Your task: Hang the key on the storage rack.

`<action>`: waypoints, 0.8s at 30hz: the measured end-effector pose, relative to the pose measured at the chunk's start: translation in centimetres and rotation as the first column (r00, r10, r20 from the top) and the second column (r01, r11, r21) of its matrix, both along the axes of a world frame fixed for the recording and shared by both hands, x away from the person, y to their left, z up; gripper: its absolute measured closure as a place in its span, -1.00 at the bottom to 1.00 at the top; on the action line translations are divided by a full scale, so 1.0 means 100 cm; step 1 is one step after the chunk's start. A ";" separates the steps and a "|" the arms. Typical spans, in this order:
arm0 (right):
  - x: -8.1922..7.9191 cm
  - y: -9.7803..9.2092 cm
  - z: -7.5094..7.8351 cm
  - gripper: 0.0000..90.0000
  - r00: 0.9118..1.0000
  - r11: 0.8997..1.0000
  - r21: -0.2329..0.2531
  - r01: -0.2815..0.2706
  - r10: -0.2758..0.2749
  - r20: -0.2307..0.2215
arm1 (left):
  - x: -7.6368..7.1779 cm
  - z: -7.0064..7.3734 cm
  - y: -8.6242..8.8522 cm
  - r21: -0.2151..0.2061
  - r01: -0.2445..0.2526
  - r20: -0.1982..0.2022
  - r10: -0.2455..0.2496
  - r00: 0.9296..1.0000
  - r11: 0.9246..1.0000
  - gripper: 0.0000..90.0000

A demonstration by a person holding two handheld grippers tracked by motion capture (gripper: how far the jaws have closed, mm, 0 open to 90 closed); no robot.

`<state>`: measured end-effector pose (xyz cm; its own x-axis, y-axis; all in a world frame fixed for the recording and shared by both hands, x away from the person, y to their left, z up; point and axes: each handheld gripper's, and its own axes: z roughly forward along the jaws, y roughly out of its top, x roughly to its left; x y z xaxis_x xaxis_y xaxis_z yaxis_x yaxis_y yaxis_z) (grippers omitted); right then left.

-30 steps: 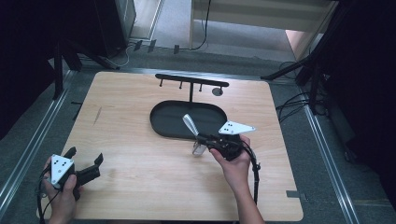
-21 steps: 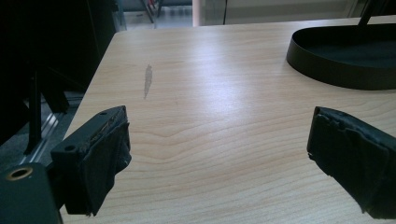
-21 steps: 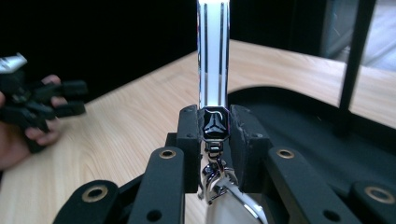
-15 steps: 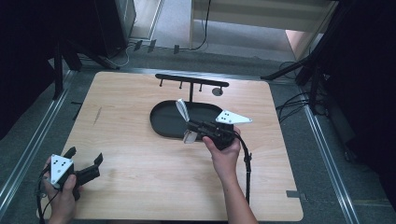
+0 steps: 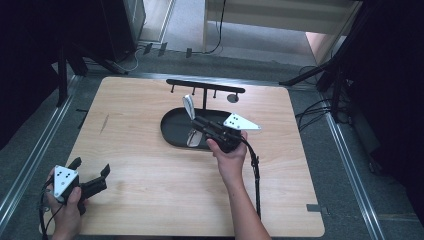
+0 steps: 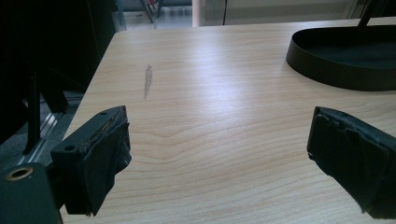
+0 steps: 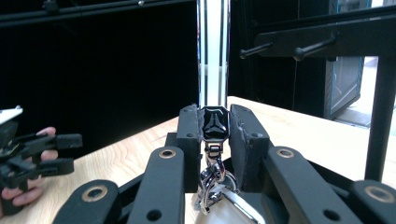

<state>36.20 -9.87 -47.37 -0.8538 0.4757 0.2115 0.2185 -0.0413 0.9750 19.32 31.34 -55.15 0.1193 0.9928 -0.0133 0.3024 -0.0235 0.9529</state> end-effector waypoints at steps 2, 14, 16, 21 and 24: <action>0.002 0.000 -0.001 0.68 1.000 1.000 0.006 0.004 -0.004 -0.009 | 0.000 0.000 0.000 0.000 0.001 0.000 -0.001 1.000 1.000 -0.86; 0.030 0.005 -0.013 0.68 0.995 0.998 0.022 0.064 -0.062 -0.084 | 0.000 0.000 0.000 -0.007 0.003 0.000 -0.003 1.000 1.000 -0.86; 0.033 0.005 -0.015 0.68 0.993 0.997 0.017 0.074 -0.072 -0.096 | 0.000 0.000 0.001 -0.005 0.003 -0.001 -0.003 1.000 1.000 -0.86; 0.040 0.004 -0.017 0.68 0.989 0.996 0.036 0.084 -0.079 -0.122 | 0.000 0.000 0.000 -0.004 0.004 -0.001 -0.004 1.000 1.000 -0.86; 0.044 0.004 -0.017 0.68 0.987 0.996 0.031 0.088 -0.083 -0.134 | 0.000 0.000 0.000 -0.003 0.003 -0.001 -0.003 1.000 1.000 -0.86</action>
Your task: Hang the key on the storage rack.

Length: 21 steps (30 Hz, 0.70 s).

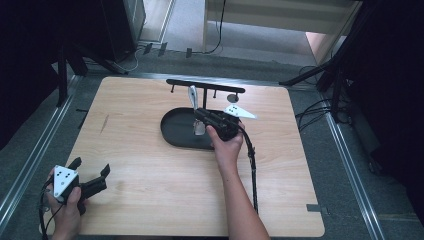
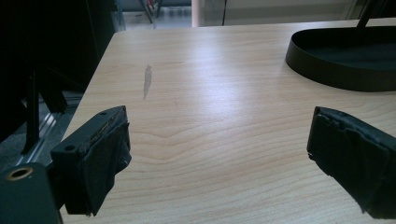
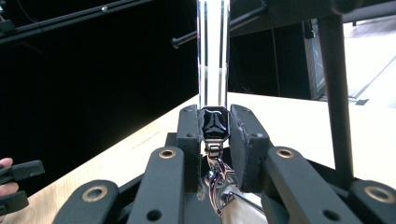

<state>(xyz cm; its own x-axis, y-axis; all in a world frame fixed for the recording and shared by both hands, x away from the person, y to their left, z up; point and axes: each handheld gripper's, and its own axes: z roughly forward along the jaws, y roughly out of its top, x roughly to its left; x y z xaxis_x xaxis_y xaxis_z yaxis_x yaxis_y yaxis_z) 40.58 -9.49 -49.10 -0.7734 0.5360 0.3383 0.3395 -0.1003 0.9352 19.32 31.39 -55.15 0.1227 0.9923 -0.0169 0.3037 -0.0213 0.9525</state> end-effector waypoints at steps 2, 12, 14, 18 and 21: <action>0.002 -0.001 -0.001 0.68 1.000 1.000 0.004 0.009 -0.009 -0.010 | 0.000 0.000 0.000 -0.001 0.001 0.000 -0.001 1.000 1.000 -0.86; 0.005 -0.005 -0.007 0.64 0.996 0.998 -0.008 0.060 -0.060 -0.059 | 0.000 0.000 0.000 0.000 0.001 0.001 -0.001 1.000 1.000 -0.86; 0.004 -0.007 -0.008 0.64 0.994 0.996 -0.014 0.089 -0.089 -0.055 | 0.000 0.000 0.000 0.000 0.001 0.001 -0.001 1.000 1.000 -0.86; 0.002 -0.011 -0.007 0.57 0.992 0.993 -0.036 0.112 -0.114 -0.053 | 0.000 0.000 0.000 0.000 0.001 0.001 -0.001 1.000 1.000 -0.86; -0.002 -0.014 -0.006 0.53 0.992 0.991 -0.057 0.118 -0.120 -0.037 | 0.000 0.000 0.000 0.001 0.000 0.000 0.000 1.000 1.000 -0.86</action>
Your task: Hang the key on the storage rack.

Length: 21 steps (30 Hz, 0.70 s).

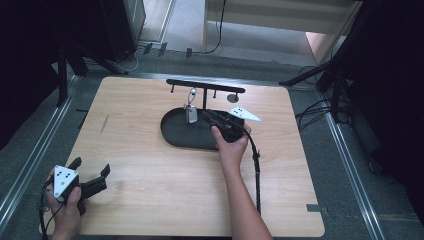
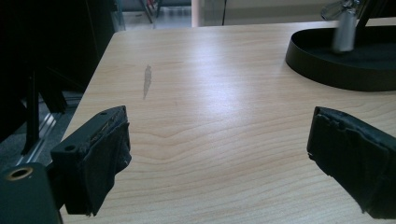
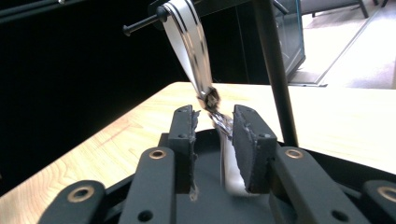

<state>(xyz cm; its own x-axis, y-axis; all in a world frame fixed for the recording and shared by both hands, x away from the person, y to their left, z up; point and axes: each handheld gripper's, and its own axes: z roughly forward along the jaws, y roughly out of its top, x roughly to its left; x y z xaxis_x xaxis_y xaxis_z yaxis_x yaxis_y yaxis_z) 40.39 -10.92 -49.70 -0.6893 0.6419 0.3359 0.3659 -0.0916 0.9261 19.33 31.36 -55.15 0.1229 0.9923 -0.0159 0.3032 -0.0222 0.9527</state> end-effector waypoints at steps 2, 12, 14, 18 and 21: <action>-0.005 -0.004 0.003 0.47 1.000 1.000 -0.025 0.014 -0.014 0.017 | 0.000 0.000 0.000 0.001 0.000 0.000 0.000 1.000 1.000 -0.86; -0.023 -0.021 0.008 0.13 0.995 0.989 -0.129 0.073 -0.064 0.075 | 0.000 0.000 -0.001 0.004 -0.001 0.001 0.001 1.000 1.000 -0.86; -0.026 -0.025 0.008 0.02 0.993 0.982 -0.159 0.099 -0.086 0.083 | 0.000 0.000 -0.001 0.004 -0.001 0.001 0.001 1.000 1.000 -0.86; -0.033 -0.037 0.007 -0.14 0.989 0.974 -0.185 0.133 -0.119 0.083 | 0.000 0.000 -0.001 0.005 -0.001 0.000 0.001 1.000 1.000 -0.86; -0.038 -0.048 0.006 -0.42 0.983 0.959 -0.219 0.179 -0.165 0.080 | 0.000 0.000 -0.001 0.006 -0.001 0.000 0.001 1.000 1.000 -0.86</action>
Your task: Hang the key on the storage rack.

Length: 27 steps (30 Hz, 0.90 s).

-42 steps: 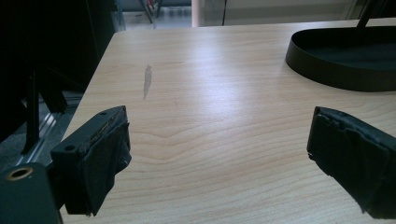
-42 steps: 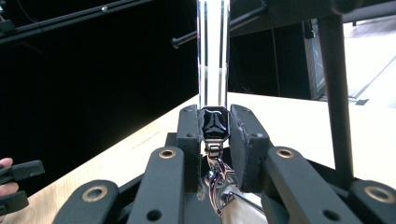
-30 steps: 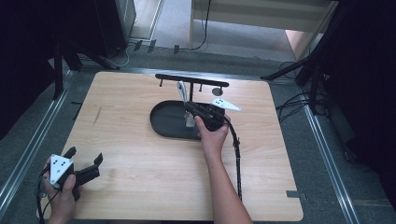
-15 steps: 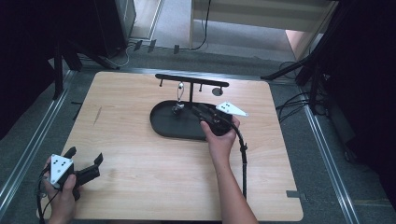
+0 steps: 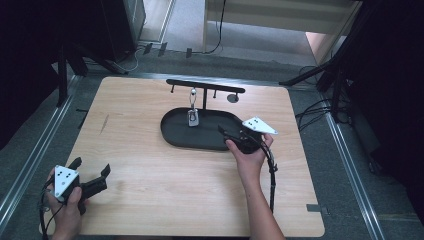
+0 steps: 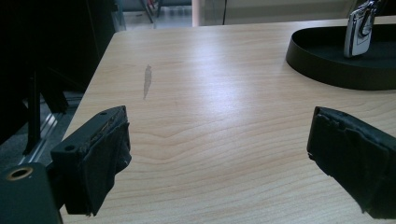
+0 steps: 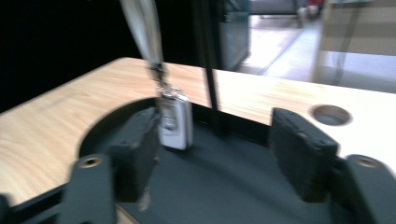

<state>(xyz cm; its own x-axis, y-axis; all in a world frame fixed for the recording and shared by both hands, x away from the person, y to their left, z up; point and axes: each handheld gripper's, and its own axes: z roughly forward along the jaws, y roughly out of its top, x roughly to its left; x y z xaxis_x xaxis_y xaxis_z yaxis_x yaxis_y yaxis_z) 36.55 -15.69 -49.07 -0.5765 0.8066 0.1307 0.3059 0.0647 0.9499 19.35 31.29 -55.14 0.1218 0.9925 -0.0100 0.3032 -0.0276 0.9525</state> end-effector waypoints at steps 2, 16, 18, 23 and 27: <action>-0.003 -0.005 0.000 -0.58 0.999 0.999 -0.016 0.032 -0.032 -0.009 | 0.000 0.000 0.000 0.001 0.000 0.000 0.000 1.000 1.000 -0.86; -0.029 -0.038 -0.008 -1.00 0.994 0.989 -0.094 0.112 -0.112 0.007 | 0.000 0.000 0.000 0.001 -0.001 -0.001 0.001 1.000 1.000 -0.86; -0.032 -0.042 -0.008 -1.00 0.994 0.989 -0.094 0.110 -0.110 0.009 | 0.000 0.000 0.000 0.001 -0.001 -0.001 0.001 1.000 1.000 -0.86; -0.039 -0.052 -0.009 -1.00 0.993 0.989 -0.092 0.119 -0.118 0.008 | 0.000 0.000 0.000 0.001 -0.002 -0.002 0.002 1.000 1.000 -0.86; -0.045 -0.062 -0.011 -1.00 0.991 0.987 -0.086 0.135 -0.135 0.006 | 0.000 0.000 -0.001 0.001 -0.002 -0.001 0.002 1.000 1.000 -0.86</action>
<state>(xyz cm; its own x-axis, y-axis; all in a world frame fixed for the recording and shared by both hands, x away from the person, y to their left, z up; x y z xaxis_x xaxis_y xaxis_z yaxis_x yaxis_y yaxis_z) 32.04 -21.90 -50.18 -0.4617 0.8852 0.0575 0.3174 0.1043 0.9425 19.35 31.23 -55.14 0.1194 0.9928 -0.0089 0.3046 -0.0281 0.9521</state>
